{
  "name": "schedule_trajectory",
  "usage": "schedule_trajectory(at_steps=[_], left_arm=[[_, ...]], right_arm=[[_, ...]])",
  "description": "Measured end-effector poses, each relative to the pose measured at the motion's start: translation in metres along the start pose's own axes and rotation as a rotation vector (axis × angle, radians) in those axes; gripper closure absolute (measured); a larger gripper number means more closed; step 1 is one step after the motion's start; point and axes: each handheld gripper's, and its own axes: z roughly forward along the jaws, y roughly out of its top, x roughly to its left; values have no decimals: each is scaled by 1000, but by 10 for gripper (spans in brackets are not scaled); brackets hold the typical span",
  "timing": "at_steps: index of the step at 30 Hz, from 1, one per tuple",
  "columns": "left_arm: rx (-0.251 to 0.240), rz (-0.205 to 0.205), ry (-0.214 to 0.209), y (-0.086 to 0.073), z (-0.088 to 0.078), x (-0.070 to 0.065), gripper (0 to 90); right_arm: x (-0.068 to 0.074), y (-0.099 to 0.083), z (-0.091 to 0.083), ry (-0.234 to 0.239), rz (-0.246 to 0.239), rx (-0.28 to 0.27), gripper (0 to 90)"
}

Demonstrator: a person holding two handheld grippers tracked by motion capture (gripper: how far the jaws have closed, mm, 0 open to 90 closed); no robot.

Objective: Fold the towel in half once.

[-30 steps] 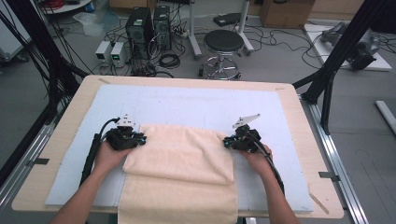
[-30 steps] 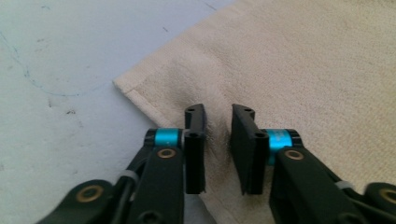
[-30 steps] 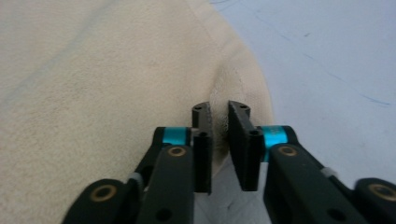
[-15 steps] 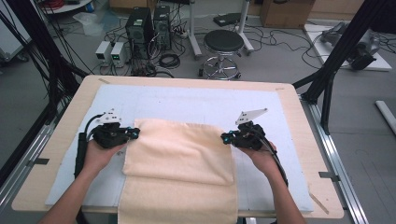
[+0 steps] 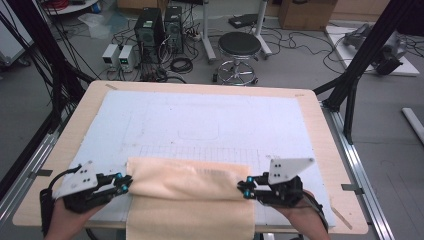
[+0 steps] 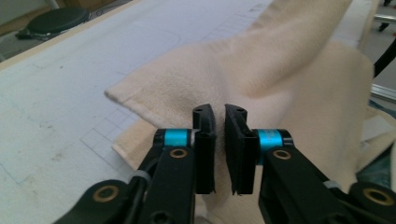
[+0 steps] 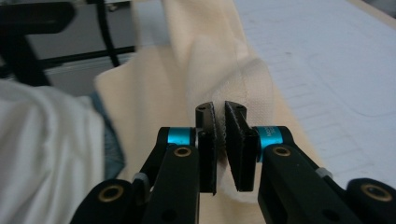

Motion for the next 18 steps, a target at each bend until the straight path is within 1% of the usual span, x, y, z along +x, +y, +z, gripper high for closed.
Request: schedule_trajectory(at_steps=[1, 2, 3, 4, 5, 6, 9, 10, 12, 13, 14, 16, 18], left_arm=[[2, 1, -1, -1, -2, -2, 763], [5, -9, -5, -2, -2, -3, 745], [16, -8, -5, -3, -1, -2, 737], [27, -8, -1, -5, 2, 0, 721], [36, -14, 0, -6, 5, 3, 706], [39, -28, -1, -8, 9, 7, 696], [54, -55, 3, -12, 23, 20, 666], [64, -57, 6, -13, 27, 25, 658], [70, -72, 13, -14, 37, 35, 650], [80, -72, 18, -14, 42, 40, 642], [92, -75, 29, -14, 48, 46, 631], [115, -103, 30, -15, 60, 58, 609], [142, -109, 30, -17, 72, 67, 587]], right_arm=[[5, 0, -2, 3, -1, -6, 775], [6, -1, -3, 1, -4, -10, 752], [6, -1, -2, 3, -5, -8, 727], [4, -2, -2, -1, 4, -7, 709], [-1, -3, 0, -13, 8, -7, 697], [-5, -5, 2, -22, 21, 2, 679], [-24, -16, 14, -68, 71, 57, 643], [-31, -20, 18, -93, 75, 76, 629], [-43, -27, 26, -117, 98, 102, 606], [-49, -30, 29, -142, 98, 125, 588], [-54, -32, 33, -156, 97, 136, 580], [-64, -35, 40, -175, 109, 162, 540], [-74, -38, 48, -178, 115, 176, 523]])
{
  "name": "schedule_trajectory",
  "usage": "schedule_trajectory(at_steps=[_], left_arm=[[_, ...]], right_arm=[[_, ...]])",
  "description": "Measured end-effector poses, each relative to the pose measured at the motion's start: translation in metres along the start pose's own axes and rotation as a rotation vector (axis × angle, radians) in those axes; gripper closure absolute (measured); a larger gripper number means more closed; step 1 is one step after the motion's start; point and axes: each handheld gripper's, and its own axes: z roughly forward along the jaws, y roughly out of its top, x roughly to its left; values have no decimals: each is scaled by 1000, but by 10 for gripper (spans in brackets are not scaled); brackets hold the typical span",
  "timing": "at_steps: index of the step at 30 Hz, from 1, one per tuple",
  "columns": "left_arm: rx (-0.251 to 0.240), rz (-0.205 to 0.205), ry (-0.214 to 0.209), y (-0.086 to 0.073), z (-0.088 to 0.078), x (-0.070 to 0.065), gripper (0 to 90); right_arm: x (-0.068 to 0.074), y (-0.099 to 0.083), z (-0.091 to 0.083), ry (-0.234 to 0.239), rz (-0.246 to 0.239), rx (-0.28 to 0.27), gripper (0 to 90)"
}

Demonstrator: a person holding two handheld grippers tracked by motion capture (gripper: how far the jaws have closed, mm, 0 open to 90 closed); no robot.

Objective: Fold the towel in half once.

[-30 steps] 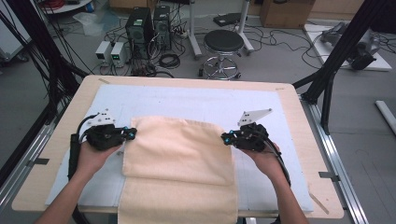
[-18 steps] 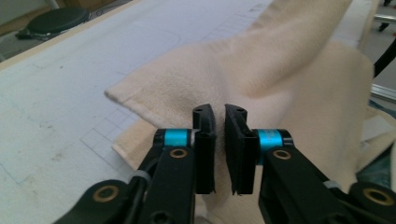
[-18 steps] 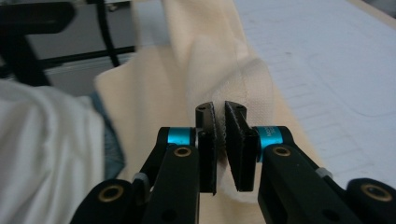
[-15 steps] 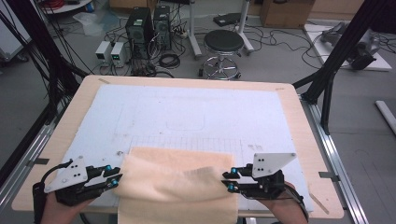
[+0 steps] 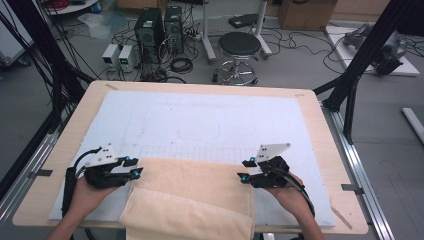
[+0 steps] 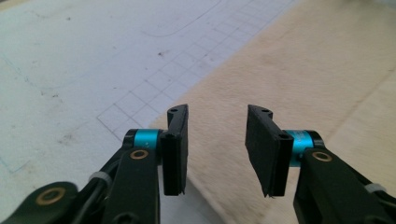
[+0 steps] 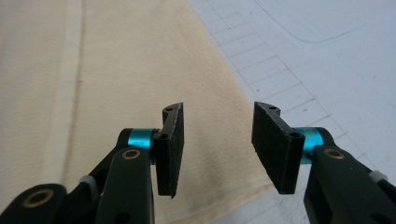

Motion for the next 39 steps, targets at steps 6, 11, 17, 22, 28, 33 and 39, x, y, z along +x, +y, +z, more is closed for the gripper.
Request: schedule_trajectory(at_steps=[6, 11, 17, 22, 28, 33, 39], left_arm=[[57, -15, -7, 2, 28, 18, 500], [116, -41, -34, -3, 42, 26, 469], [129, -47, -67, -4, 41, 25, 699], [129, -45, -55, -2, 42, 24, 847], [57, -127, 79, 26, 56, 49, 857], [14, -167, 172, 69, 72, 78, 858], [3, -186, 232, 112, 82, 103, 857]], right_arm=[[-20, -5, 15, -40, 29, 33, 461], [-29, -15, 25, -30, 77, 67, 418], [-33, -22, 35, 45, 96, 98, 624], [-32, -19, 34, 86, 82, 110, 835], [-57, 10, 32, -37, 78, 82, 854], [-106, 35, 33, -130, 140, 72, 854], [-148, 73, 27, -222, 157, 57, 854]])
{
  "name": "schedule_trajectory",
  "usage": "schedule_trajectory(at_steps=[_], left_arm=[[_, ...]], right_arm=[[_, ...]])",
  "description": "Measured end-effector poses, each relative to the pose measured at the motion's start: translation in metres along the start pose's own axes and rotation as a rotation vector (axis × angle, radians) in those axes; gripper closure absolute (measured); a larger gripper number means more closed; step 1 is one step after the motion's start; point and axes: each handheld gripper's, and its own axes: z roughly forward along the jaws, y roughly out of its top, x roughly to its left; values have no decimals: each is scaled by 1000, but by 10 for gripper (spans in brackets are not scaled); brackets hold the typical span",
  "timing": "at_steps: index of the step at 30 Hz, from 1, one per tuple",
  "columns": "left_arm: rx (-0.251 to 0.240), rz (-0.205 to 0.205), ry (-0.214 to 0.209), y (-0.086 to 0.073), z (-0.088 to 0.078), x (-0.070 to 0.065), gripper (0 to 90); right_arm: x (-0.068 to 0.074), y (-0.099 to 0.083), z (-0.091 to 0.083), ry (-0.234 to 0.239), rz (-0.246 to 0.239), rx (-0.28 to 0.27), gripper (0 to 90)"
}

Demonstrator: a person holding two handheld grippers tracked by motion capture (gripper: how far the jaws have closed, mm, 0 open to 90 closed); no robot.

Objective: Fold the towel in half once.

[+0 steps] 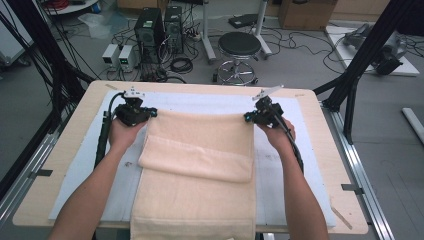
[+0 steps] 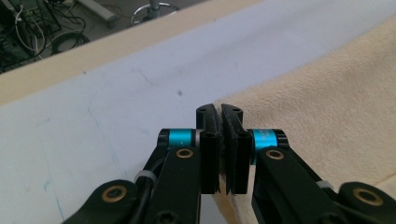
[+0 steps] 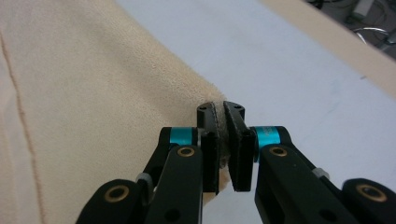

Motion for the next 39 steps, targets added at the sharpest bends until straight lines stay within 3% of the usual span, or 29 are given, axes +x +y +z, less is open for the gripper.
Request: schedule_trajectory(at_steps=[2, 3, 4, 6, 9, 14, 17, 22, 24, 26, 29, 31, 34, 36, 39], left_arm=[[0, -3, 9, 3, 4, 3, 851], [12, 6, 19, 1, 6, 4, 820], [37, 15, 25, -1, 8, 5, 744], [76, 6, -10, -10, 9, 10, 621], [64, -11, -101, -29, 3, 14, 603], [60, 10, -203, -55, -7, 7, 563], [25, 29, -232, -67, -14, -2, 546], [33, 54, -261, -80, -17, -12, 543], [67, 70, -262, -83, -16, -15, 538], [75, 79, -260, -86, -14, -18, 546], [113, 99, -257, -90, -8, -23, 590], [108, 106, -243, -92, -6, -25, 612], [95, 108, -225, -94, -6, -28, 695], [93, 100, -223, -93, -6, -28, 759], [93, 98, -216, -92, -7, -32, 842]], right_arm=[[-10, 7, 0, 20, 36, -12, 830], [-13, 8, 2, 15, 38, -15, 765], [-13, 7, 5, 10, 53, -14, 704], [-13, 2, 12, 28, 61, 16, 598], [-4, -11, 14, 54, 38, 26, 568], [15, -35, 6, 95, 12, -6, 530], [29, -47, -3, 106, 8, -39, 503], [50, -65, -9, 132, -17, -67, 480], [56, -68, -8, 171, 8, -25, 430], [62, -70, -6, 195, -5, 22, 426], [71, -69, -2, 190, -34, 72, 452], [74, -75, 1, 167, -51, 55, 510], [69, -86, 9, 194, -10, 75, 585], [68, -92, 9, 204, 6, 25, 669], [67, -93, 9, 221, 17, 6, 799]])
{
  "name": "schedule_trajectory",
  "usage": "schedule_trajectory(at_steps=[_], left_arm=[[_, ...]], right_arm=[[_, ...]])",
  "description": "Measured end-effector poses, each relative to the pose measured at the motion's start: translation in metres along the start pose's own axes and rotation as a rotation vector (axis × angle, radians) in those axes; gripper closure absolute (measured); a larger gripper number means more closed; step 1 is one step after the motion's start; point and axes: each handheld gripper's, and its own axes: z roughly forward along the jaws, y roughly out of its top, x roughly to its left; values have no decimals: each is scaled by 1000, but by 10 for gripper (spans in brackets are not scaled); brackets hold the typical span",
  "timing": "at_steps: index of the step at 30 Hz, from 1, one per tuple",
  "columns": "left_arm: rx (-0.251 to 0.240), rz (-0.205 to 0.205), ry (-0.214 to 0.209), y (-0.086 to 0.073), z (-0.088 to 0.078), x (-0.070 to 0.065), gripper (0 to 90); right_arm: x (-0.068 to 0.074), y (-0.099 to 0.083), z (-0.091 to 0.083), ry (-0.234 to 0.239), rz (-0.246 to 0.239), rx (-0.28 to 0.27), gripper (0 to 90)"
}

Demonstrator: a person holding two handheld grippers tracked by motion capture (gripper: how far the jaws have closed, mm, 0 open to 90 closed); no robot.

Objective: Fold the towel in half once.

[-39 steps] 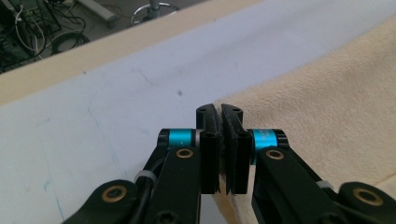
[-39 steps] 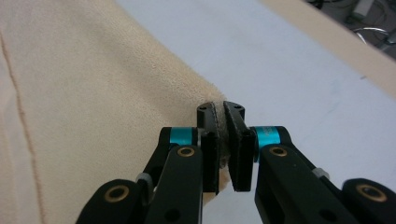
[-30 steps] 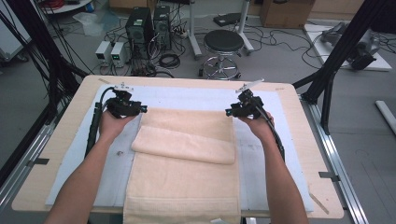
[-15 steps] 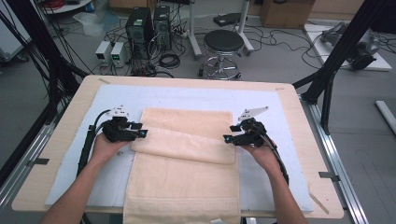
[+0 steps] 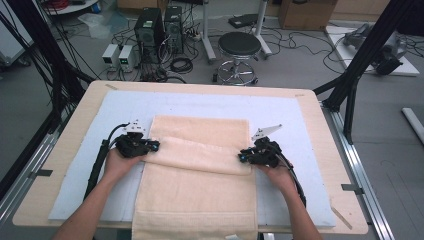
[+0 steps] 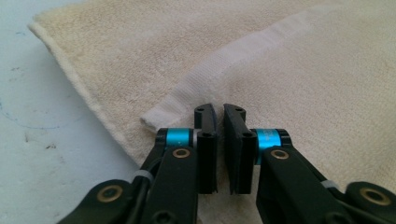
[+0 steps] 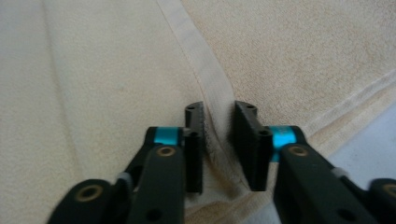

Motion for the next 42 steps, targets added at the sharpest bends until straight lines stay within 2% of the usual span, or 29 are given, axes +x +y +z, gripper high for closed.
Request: schedule_trajectory(at_steps=[4, 7, 12, 18, 21, 25, 30, 32, 33, 34, 35, 36, 38, 42], left_arm=[[-20, -8, 1, 2, -8, 0, 855], [-67, -10, -2, 6, -19, -4, 854], [-133, 21, -8, 9, -44, -18, 853], [-200, 83, -8, 1, -81, -47, 854], [-228, 92, -22, -11, -95, -63, 855], [-259, 104, -52, -27, -110, -83, 855], [-261, 147, -71, -45, -130, -110, 856], [-246, 160, -86, -54, -137, -121, 855], [-240, 171, -98, -60, -140, -126, 852], [-243, 178, -102, -65, -143, -130, 844], [-251, 173, -108, -70, -146, -134, 829], [-252, 167, -113, -74, -148, -136, 792], [-237, 166, -110, -78, -149, -137, 706], [-212, 161, -96, -77, -142, -132, 667]], right_arm=[[5, 4, -8, -5, -24, -19, 844], [7, 6, -16, 6, -21, -52, 849], [16, 11, -36, 15, -41, -101, 849], [43, 12, -68, 27, -111, -149, 849], [59, 10, -81, 38, -151, -177, 850], [83, 2, -99, 43, -195, -186, 849], [114, -12, -116, 64, -251, -181, 850], [127, -20, -123, 86, -259, -182, 849], [133, -24, -125, 105, -264, -181, 843], [137, -28, -127, 144, -271, -175, 814], [141, -32, -127, 177, -267, -168, 755], [145, -35, -128, 185, -266, -164, 720], [146, -40, -127, 175, -261, -152, 675], [131, -39, -116, 144, -228, -124, 625]])
